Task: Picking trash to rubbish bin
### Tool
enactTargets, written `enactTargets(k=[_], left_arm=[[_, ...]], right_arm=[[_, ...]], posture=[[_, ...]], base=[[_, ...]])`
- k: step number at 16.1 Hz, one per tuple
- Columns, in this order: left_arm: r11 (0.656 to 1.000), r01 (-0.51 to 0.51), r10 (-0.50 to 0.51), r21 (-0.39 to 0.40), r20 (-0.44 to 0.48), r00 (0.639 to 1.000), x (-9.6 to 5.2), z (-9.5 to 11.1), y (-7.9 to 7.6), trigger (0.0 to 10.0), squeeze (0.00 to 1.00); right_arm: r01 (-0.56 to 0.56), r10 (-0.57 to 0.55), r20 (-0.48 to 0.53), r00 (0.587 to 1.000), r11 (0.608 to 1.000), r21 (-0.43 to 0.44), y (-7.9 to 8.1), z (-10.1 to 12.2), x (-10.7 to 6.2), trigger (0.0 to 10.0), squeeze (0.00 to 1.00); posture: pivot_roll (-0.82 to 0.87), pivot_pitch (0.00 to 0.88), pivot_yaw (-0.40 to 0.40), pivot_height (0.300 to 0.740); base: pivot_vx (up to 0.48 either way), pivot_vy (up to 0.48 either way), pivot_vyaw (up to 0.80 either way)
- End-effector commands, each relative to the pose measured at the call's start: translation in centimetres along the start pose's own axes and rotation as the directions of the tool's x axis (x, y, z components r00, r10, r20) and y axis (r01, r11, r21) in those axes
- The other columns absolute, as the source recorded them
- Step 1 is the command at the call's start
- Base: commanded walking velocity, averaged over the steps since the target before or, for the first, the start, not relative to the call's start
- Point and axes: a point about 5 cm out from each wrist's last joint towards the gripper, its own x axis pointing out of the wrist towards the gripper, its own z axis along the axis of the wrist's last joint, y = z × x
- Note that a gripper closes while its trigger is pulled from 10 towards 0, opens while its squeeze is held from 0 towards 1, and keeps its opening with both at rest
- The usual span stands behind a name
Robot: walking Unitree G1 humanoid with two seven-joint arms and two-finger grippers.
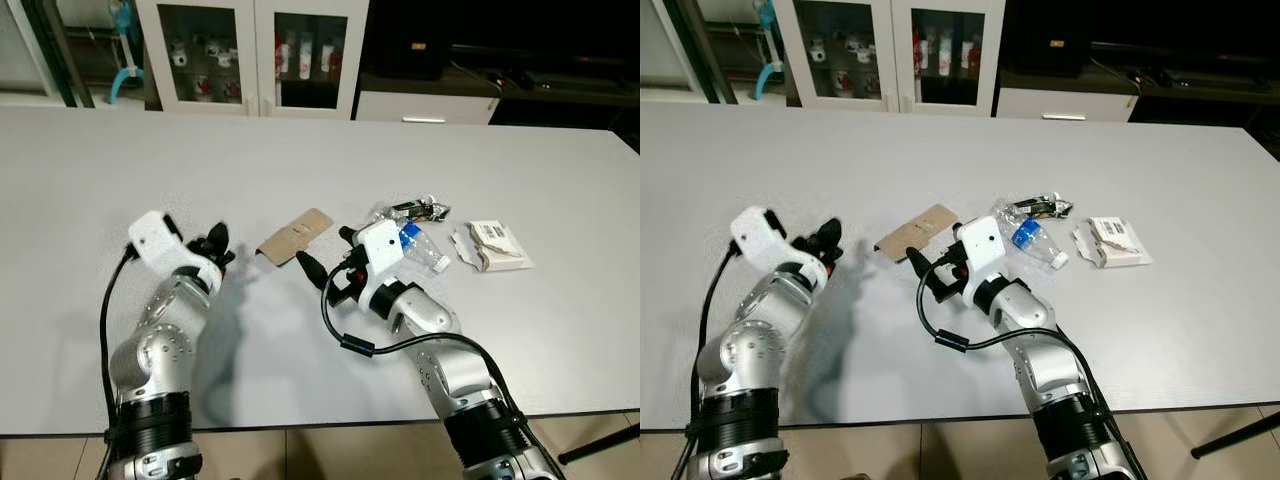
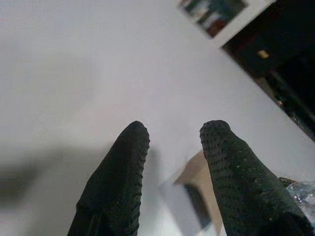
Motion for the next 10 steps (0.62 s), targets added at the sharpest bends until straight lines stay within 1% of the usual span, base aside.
enactTargets(k=[1,3,4,5,6,7,8,10], left_arm=[[1.000,-0.011,0.011,-0.025,-0.015,1.000,-0.3,-0.1,0.0,10.0,0.00],[0.999,-0.023,0.021,-0.050,-0.037,0.999,-0.2,-0.5,0.1,10.0,0.00],[0.997,-0.021,0.017,-0.073,-0.053,0.998,-0.1,-0.7,0.0,10.0,0.00],[0.995,-0.007,0.001,-0.095,-0.064,0.998,-0.1,-0.9,-0.2,10.0,0.00],[0.983,0.041,-0.049,-0.177,-0.041,0.998,0.0,-0.9,-1.0,10.0,0.00],[0.979,0.059,-0.066,-0.194,-0.032,0.997,0.0,-0.8,-1.3,10.0,0.00],[0.979,0.063,-0.072,-0.192,-0.036,0.997,0.0,-0.9,-1.4,10.0,0.00],[0.967,0.061,-0.085,-0.247,-0.091,0.992,0.3,-1.6,-2.0,10.0,0.00]], right_arm=[[0.001,0.000,-0.011,1.000,1.000,0.011,-0.1,-0.2,-0.3,10.0,0.00],[0.006,-0.006,-0.021,1.000,1.000,0.011,-0.1,-0.4,-0.3,10.0,0.00],[0.026,-0.026,-0.054,0.998,1.000,-0.011,-0.3,-0.7,-0.3,10.0,0.00],[0.026,-0.028,-0.071,0.997,0.999,-0.030,-0.4,-1.0,-0.3,10.0,0.00],[0.033,-0.037,-0.093,0.995,0.998,-0.048,-0.5,-1.3,-0.4,10.0,0.00],[0.031,-0.035,-0.088,0.995,0.999,-0.044,-0.5,-1.3,-0.4,10.0,0.00],[0.034,-0.038,-0.088,0.995,0.998,-0.044,-0.5,-1.3,-0.4,10.0,0.00],[0.033,-0.036,-0.082,0.996,0.999,-0.038,-0.4,-1.1,-0.4,10.0,0.00]], posture=[[0.01,0.034,-0.055,0.740],[0.01,0.027,-0.056,0.740],[0.00,0.023,-0.057,0.740],[0.00,0.021,-0.056,0.740],[0.00,0.018,-0.057,0.740],[0.00,0.016,-0.056,0.740],[0.00,0.011,-0.056,0.740],[-0.01,0.003,-0.051,0.740]], base=[[0.000,0.000,0.00],[0.000,0.000,0.00],[0.000,0.000,0.00],[0.000,0.000,0.00],[0.000,0.000,0.00],[0.000,0.000,0.00],[0.000,0.000,0.00],[0.000,0.000,0.00]])
